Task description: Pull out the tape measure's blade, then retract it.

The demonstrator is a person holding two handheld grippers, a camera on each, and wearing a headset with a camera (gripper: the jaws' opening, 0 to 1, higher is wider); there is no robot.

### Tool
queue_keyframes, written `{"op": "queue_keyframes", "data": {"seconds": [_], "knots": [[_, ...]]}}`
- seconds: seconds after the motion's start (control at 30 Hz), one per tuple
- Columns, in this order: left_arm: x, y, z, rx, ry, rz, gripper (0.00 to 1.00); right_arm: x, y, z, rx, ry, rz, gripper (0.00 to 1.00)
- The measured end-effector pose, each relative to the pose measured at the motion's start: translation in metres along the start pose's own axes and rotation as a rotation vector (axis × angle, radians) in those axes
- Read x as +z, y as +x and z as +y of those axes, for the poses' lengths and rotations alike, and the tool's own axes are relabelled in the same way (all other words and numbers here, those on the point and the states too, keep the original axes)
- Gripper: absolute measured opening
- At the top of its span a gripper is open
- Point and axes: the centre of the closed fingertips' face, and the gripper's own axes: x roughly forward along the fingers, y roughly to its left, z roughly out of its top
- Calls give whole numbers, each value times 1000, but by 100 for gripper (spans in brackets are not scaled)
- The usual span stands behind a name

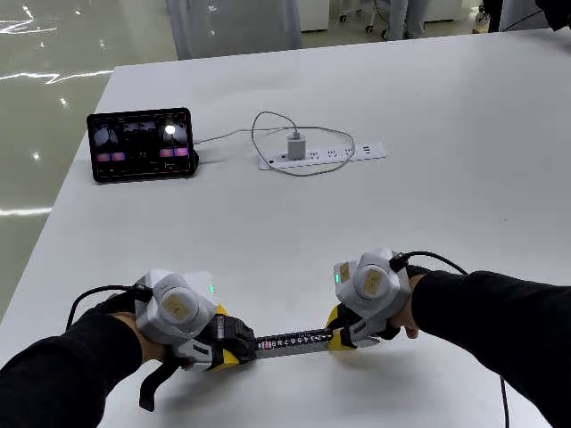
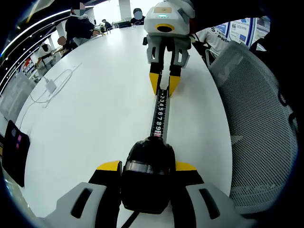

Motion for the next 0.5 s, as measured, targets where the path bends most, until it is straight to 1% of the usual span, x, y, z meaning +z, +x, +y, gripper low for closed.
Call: {"op": "queue_keyframes", "data": {"seconds": [0.5], "knots": [[0, 0, 0, 6, -1, -4, 34, -8, -6, -1, -2, 3, 0, 10]]}}
